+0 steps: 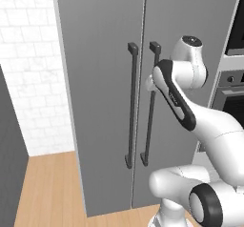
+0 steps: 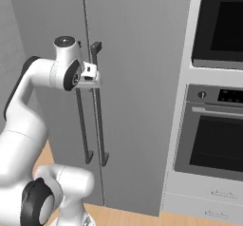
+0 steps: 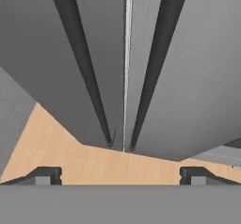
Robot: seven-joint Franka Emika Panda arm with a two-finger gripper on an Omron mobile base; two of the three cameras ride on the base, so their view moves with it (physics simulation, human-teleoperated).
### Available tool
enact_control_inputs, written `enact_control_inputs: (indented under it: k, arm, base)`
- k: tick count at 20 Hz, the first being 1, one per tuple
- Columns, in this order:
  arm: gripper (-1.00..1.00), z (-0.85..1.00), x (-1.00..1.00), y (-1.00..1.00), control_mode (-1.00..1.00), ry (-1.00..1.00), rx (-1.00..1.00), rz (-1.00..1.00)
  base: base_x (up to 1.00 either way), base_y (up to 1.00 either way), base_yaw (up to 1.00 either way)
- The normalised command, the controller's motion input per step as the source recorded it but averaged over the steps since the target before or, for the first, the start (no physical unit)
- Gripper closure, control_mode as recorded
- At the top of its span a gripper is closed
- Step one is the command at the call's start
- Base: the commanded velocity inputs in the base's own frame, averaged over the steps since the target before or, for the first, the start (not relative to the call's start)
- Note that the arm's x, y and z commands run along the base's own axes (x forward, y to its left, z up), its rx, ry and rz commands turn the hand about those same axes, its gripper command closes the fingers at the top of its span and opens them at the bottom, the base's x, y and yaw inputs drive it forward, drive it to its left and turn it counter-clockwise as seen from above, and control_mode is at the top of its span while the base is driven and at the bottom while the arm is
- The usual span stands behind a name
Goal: Take the strawberry from the fridge and place it on top of the pancake, located on the dining counter.
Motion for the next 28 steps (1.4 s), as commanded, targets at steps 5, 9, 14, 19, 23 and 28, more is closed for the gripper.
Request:
enact_control_inputs:
  k: [5,9,14,19,23,28]
  arm:
    - [-1.0,-0.04,0.22,0.0,-1.0,-0.39,0.0,0.01]
    - [-1.0,0.0,0.51,-0.08,-1.0,-0.17,0.0,-0.03]
    - [-1.0,0.02,0.41,-0.23,-1.0,0.0,0.0,-0.14]
    - [-1.0,0.0,0.2,-0.23,-1.0,0.0,0.0,-0.14]
    - [-1.0,0.0,0.41,-0.05,-1.0,-0.01,0.0,-0.06]
    - [-1.0,0.0,0.41,0.0,-1.0,-0.01,0.0,0.0]
  base:
    - [0.0,0.0,0.0]
    - [0.0,0.0,0.0]
    - [0.0,0.0,0.0]
    - [0.0,0.0,0.0]
    - [0.0,0.0,0.0]
    - [0.0,0.0,0.0]
